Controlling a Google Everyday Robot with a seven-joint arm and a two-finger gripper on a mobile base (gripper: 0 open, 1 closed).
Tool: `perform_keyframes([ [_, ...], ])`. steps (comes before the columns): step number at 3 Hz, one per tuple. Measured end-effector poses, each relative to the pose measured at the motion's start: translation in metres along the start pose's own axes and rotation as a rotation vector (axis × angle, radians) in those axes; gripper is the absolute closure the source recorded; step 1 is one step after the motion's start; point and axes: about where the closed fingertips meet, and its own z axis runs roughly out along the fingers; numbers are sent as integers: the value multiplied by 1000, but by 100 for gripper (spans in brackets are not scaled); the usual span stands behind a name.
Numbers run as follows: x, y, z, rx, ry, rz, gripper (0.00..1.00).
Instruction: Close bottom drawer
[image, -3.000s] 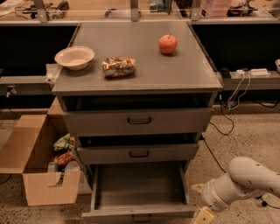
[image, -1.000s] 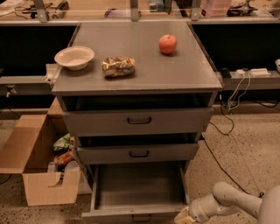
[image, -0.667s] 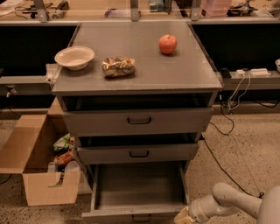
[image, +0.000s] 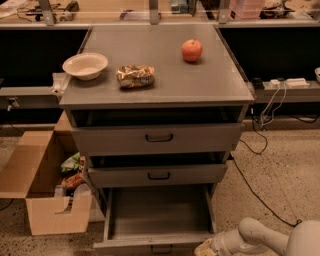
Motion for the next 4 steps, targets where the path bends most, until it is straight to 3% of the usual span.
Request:
perform_keyframes([
  [1,4,-15,14,29,-47,53,100],
  [2,5,-15,14,29,-47,53,100],
  [4,-2,-24,18,64,-107,88,100],
])
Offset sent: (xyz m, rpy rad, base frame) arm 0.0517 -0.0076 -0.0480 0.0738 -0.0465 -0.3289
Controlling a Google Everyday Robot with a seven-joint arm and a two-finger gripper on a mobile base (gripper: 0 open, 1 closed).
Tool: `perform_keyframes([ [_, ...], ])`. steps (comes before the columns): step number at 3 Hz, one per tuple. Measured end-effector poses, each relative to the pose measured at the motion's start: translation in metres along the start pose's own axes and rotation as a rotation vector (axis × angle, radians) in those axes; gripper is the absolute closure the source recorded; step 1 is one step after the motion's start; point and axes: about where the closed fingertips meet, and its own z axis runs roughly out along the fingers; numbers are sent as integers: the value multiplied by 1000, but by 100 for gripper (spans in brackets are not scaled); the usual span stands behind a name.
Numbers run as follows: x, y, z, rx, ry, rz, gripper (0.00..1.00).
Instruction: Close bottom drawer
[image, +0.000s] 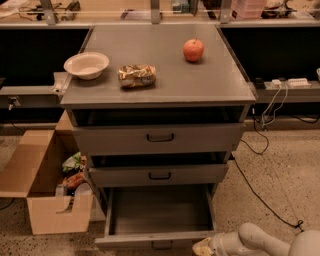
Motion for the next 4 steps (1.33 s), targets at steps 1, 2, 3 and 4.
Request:
perform_keyframes([
  [1,-7,-6,3,21,-38,13,100],
  [2,-15,-13,6,43,-76,22,100],
  [3,-25,-20,8,63,-111,26,100],
  [4,-43,-32,15,99,-175,33,100],
])
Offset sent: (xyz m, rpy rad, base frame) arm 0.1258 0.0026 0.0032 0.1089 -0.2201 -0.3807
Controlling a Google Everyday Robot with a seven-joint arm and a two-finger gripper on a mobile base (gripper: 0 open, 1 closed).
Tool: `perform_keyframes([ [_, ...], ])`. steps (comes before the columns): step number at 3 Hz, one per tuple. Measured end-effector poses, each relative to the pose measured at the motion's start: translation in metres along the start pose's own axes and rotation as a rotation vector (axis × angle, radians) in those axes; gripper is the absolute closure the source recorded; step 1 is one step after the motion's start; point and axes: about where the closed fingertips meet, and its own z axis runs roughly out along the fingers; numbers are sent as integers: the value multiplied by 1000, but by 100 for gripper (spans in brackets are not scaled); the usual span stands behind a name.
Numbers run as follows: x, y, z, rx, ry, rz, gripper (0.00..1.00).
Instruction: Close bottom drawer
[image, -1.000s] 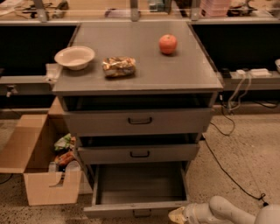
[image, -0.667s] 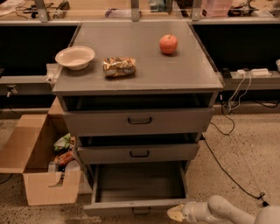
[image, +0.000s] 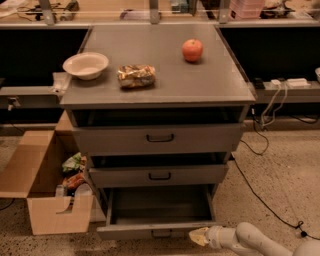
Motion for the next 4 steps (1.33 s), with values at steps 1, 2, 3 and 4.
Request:
perform_keyframes([
  [1,-13,-8,5,17,-32,2,100],
  [2,-20,-12,7,29,-51,3,100],
  [3,-37,-23,15,50,-91,6,100],
  [4,-37,-23,15,50,-91,6,100],
])
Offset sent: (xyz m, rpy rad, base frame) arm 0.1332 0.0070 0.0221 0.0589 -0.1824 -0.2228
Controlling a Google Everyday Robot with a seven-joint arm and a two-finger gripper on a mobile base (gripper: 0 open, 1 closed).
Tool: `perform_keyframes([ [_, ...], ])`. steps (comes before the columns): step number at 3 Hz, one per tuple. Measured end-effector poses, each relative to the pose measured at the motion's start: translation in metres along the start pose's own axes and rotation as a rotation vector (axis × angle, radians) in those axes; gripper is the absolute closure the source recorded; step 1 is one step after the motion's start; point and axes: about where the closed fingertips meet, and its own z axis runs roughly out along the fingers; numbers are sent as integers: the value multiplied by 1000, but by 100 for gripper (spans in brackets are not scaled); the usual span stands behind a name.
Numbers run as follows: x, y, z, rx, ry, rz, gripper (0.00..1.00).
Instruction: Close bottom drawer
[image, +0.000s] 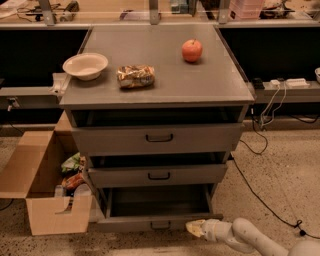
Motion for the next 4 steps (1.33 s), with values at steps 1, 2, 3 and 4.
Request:
perform_keyframes([
  [1,-11,-8,15,5,-57,9,100],
  [2,-20,-14,24,10,-87,9,100],
  [3,-37,-28,32,24,-127,9,100],
  [4,-39,-29,32,25,-132,10,100],
])
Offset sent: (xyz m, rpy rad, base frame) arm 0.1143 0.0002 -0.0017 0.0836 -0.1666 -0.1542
